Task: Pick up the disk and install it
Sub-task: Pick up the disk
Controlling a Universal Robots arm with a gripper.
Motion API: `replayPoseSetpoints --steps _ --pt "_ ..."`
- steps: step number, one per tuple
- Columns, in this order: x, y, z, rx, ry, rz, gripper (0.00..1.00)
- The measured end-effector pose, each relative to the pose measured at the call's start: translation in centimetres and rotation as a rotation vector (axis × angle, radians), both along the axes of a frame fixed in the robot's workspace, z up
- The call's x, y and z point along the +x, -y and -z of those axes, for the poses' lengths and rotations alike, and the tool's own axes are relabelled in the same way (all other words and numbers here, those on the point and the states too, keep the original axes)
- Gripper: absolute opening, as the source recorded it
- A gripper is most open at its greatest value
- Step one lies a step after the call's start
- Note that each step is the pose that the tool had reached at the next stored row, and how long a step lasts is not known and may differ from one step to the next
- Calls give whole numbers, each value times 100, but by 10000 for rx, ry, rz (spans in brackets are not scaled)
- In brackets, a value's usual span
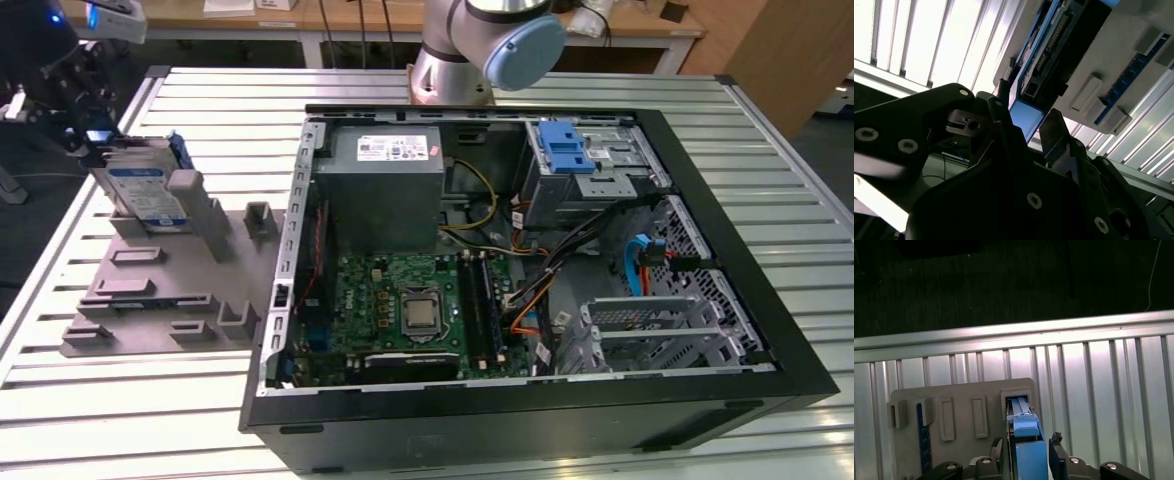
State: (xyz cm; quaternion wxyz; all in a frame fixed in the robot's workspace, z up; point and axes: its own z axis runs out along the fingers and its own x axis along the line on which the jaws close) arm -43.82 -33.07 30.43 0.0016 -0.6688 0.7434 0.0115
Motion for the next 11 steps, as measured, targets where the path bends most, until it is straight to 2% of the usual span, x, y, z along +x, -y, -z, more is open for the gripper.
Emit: replayPoseSetpoints --steps 1,11 --pt "0 0 5 1 2 0 52" --pt "-19 -1 106 1 0 0 52"
